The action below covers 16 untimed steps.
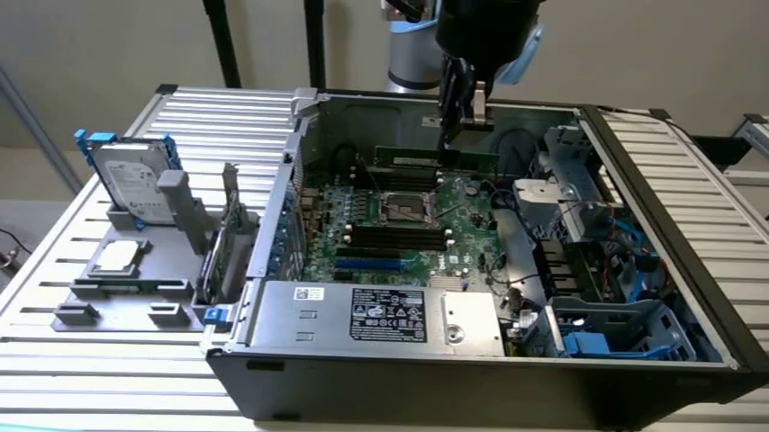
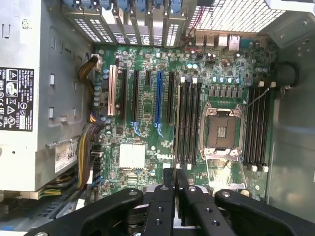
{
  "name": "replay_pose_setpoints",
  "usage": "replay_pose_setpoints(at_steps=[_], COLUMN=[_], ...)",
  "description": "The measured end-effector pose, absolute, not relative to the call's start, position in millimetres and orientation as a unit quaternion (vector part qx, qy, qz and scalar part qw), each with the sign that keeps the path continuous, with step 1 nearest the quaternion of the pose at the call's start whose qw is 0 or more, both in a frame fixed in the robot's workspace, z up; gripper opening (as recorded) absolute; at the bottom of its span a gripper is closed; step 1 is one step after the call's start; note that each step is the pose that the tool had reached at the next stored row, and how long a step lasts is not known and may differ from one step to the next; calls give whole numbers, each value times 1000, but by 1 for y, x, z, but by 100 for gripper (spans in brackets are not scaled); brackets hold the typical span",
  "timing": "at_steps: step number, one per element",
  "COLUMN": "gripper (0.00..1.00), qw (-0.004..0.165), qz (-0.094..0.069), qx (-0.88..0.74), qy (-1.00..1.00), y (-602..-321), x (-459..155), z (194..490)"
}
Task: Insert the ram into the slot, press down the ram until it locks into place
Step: 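Insert the ram into the slot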
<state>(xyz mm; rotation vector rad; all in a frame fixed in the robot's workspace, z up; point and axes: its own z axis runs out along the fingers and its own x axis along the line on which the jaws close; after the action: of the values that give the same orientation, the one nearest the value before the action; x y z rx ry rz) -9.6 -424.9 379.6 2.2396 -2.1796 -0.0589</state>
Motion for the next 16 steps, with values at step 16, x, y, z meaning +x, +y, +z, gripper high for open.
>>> replay_pose_setpoints(at_steps=[16], gripper=[13], qw=[8], qz=[-19], qx=[716], qy=[-697], y=[-419], x=[-26], z=[350])
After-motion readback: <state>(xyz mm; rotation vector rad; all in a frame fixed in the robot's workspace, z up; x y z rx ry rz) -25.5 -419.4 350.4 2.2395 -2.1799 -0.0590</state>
